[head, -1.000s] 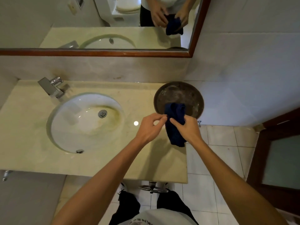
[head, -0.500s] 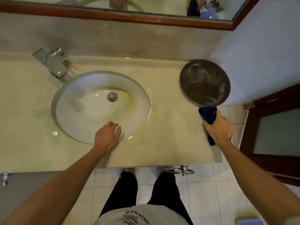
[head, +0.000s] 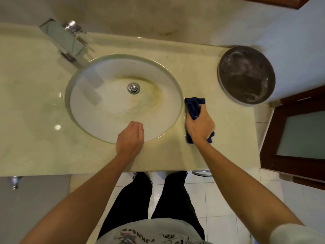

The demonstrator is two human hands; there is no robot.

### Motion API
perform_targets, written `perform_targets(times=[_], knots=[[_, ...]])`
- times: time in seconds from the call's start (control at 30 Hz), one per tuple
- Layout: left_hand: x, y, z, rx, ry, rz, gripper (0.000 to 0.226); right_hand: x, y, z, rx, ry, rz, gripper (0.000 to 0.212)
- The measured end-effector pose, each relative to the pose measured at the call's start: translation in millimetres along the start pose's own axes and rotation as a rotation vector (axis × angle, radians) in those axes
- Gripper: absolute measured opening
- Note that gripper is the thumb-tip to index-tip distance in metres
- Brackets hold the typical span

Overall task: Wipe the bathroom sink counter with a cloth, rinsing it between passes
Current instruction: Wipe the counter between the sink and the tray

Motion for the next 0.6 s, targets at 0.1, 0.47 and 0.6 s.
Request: perform_targets(times=[0.1,0.47,0.6], knots=[[-1,0,0,0.019,0.004,-0.005,0.034,-14,-21,-39,0.119,0.015,-0.059,0.023],[2,-3,-5,0.071,0.051,-0.033,0.046,22,53,-6,0.988,-0.156,-0.139,0.028],[3,-4,-4,0.111,0.048,-0.025,0.045,55,145,82,0.599,0.025,-0.014,0.037]])
Point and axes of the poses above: each hand's wrist, its own x-axis towards the middle knuckle, its own y-axis out of the back of the hand, z = x × y, the point moved 7 cm from there along x, towards the middle knuckle, and after that the axes turned 4 degrees about y, right-handed, at the moved point
